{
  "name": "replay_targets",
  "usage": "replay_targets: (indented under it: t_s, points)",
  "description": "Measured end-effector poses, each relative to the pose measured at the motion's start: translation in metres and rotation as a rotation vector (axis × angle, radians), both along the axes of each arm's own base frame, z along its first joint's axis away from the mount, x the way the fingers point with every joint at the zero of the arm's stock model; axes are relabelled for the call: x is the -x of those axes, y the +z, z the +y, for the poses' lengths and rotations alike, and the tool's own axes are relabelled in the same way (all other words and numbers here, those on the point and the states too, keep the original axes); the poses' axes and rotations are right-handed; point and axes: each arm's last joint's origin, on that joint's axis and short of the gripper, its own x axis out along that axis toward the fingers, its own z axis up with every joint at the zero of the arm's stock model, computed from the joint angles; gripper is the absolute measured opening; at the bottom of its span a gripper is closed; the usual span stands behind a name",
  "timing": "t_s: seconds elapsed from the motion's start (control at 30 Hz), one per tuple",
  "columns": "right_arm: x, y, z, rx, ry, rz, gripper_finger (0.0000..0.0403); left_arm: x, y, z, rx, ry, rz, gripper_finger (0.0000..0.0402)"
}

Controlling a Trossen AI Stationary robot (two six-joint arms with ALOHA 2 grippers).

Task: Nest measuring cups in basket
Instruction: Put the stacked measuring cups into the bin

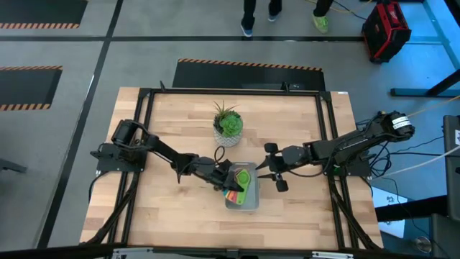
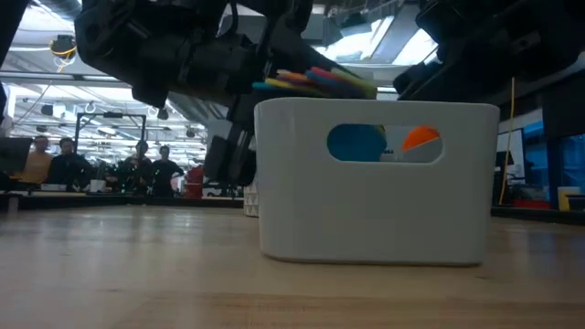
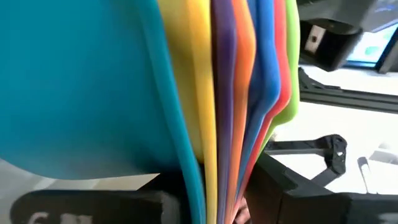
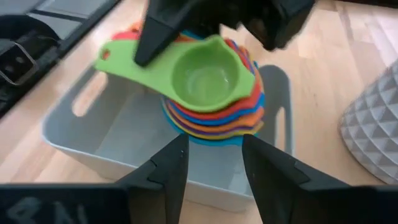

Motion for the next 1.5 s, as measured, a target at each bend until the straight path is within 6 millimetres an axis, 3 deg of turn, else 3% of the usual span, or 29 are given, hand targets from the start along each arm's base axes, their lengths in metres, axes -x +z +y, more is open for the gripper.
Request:
replay_targets:
  t_s: [0.3, 0.7, 1.03, 1.5]
  points:
    - [0.000, -0.001, -0.001, 0.020, -0.017, 0.005, 0.0156, 0.004, -0.006, -0.010, -0.039, 0.095, 0.055, 0.0090]
    - [0.000, -0.001, -0.001, 0.019, -0.017, 0.004, 0.0156, 0.003, -0.009, -0.009, -0.062, 0.202, 0.052, 0.0090]
    - [0.000, 0.000, -0.001, 0.019, -0.015, 0.003, 0.0156, -0.010, 0.000, -0.013, -0.079, 0.192, 0.074, 0.0090]
    - [0.000, -0.001, -0.001, 0.022, -0.013, 0.007, 0.0156, -0.024, -0.020, -0.019, -0.042, 0.146, 0.110, 0.0090]
